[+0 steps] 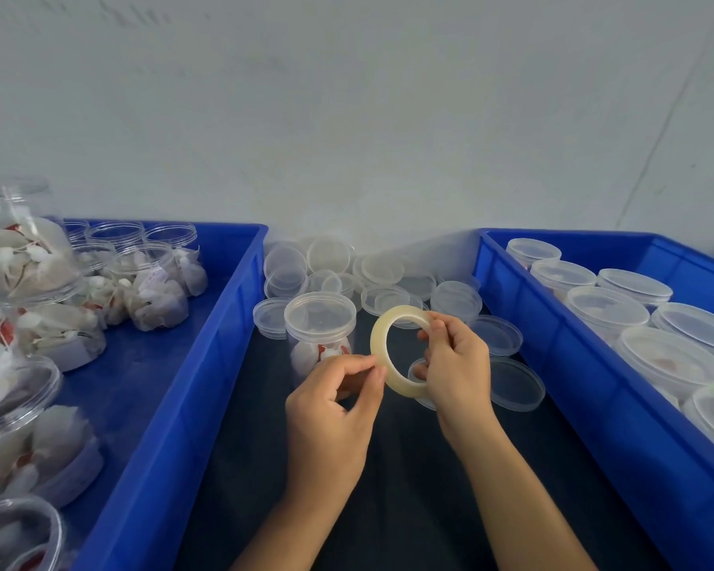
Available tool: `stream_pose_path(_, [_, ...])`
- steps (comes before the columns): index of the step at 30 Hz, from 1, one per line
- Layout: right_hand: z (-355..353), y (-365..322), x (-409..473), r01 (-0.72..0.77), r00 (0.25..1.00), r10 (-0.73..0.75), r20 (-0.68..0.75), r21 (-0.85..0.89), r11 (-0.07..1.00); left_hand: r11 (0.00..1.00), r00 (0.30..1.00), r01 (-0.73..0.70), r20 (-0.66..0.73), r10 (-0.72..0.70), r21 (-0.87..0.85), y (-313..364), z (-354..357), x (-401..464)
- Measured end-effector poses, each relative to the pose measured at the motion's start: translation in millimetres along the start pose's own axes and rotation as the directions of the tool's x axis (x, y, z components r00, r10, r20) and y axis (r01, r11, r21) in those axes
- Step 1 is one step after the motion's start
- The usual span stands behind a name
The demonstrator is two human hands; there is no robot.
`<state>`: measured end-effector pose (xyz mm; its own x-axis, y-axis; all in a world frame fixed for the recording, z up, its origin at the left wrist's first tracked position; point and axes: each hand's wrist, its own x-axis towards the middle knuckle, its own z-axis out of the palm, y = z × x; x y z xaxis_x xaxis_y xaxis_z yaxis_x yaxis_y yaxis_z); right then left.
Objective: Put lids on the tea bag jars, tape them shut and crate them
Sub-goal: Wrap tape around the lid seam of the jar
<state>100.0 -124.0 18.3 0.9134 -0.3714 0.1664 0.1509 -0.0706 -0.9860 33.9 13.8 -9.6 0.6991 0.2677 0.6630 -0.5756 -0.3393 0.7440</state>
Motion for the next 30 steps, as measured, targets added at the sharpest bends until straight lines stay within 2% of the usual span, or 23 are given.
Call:
stream_pose_path(3, [1, -1, -2, 0.054, 0.999, -0.054, 0.006, -0.026, 0.998, 0.975, 0.983, 0.184, 0.003, -0.185, -0.127, 1, 1, -1])
stream_pose_path(6, [1, -5, -5, 0.158, 0.987, -0.157, 0.013, -0.072, 0.985, 0.906, 0.937, 0.338, 0.002, -0.349, -0.256, -1, 3, 3])
stream_pose_path(8, [0, -7, -8, 0.228, 0.973, -0.229, 0.001, -0.097, 0.969, 0.833, 0.89, 0.44, 0.039, -0.454, -0.334, -3, 3, 5])
stream_pose_path(11, [-1, -11, -14, 0.328, 0.943, -0.332, -0.021, -0.108, 0.938, 0.668, 0.802, 0.567, 0.14, -0.58, -0.482, -4, 4, 8])
stream_pose_path(14, [-2, -15, -18, 0.41, 0.909, -0.416, -0.033, -0.106, 0.906, 0.56, 0.761, 0.607, 0.209, -0.614, -0.565, -5, 6, 9])
stream_pose_path(21, [-4, -15, -20, 0.56, 0.818, -0.573, -0.046, -0.16, 0.813, 0.443, 0.712, 0.65, 0.294, -0.637, -0.617, -7, 7, 8])
stream_pose_path(30, [-3, -14, -19, 0.652, 0.734, -0.679, -0.008, -0.267, 0.709, 0.434, 0.69, 0.688, 0.338, -0.64, -0.581, -5, 6, 9])
